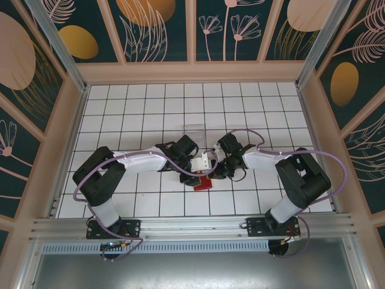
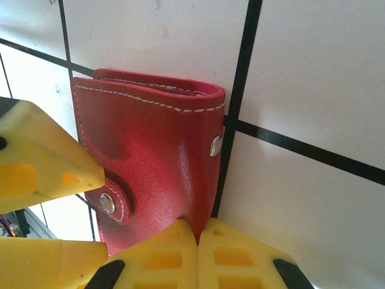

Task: Take the credit cards out of the card holder

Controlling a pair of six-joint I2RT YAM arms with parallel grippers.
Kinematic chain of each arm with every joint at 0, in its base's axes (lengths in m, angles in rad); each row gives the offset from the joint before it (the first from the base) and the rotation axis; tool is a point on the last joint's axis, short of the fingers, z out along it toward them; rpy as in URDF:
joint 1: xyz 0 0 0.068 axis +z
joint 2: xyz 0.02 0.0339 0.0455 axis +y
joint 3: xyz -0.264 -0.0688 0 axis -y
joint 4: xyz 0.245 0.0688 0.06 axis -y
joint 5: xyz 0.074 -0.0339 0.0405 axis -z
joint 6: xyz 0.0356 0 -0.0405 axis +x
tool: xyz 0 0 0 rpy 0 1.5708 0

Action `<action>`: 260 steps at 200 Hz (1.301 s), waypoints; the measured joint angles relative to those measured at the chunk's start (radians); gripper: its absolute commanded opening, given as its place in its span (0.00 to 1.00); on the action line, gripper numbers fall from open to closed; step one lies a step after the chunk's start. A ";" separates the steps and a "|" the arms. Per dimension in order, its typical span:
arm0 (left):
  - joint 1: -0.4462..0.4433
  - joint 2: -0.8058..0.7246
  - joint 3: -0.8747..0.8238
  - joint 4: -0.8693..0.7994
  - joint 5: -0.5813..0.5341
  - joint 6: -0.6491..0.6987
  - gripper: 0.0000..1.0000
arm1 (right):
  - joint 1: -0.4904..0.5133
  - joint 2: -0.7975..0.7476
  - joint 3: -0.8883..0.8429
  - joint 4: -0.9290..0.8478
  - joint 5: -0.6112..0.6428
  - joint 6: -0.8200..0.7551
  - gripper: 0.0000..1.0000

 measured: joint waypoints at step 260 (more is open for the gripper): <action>-0.022 -0.078 -0.131 0.175 -0.158 -0.183 0.03 | 0.014 -0.033 -0.025 0.047 0.044 0.053 0.00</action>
